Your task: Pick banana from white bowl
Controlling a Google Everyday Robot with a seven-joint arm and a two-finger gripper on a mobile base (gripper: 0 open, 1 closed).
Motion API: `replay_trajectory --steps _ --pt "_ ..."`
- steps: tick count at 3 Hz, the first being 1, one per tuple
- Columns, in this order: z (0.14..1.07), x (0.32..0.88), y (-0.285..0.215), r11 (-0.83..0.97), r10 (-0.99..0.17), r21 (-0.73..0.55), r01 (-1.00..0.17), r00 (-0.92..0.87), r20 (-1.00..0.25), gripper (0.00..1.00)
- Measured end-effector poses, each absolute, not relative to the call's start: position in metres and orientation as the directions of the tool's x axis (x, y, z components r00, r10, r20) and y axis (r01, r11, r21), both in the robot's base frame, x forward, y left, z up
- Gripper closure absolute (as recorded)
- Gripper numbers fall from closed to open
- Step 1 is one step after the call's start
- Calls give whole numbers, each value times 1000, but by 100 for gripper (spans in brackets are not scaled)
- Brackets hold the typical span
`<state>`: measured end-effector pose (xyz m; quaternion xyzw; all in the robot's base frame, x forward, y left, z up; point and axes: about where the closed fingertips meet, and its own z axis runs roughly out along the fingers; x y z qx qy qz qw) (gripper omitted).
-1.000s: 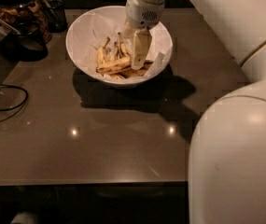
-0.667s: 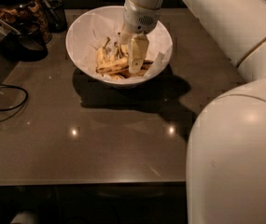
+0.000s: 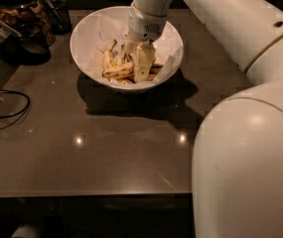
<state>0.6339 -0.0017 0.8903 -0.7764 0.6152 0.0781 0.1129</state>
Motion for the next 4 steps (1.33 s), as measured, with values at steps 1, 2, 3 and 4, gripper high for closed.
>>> replay_trajectory --steps 1,2,3,4 --pt "881 634 0 -228 -936 -59 -972 235 -261 27" --pt "874 635 2 -239 -935 -43 -970 242 -261 25" --pt "874 635 2 -239 -935 -43 -970 242 -261 44" --pt "874 635 2 -239 -934 -43 -970 242 -261 67"
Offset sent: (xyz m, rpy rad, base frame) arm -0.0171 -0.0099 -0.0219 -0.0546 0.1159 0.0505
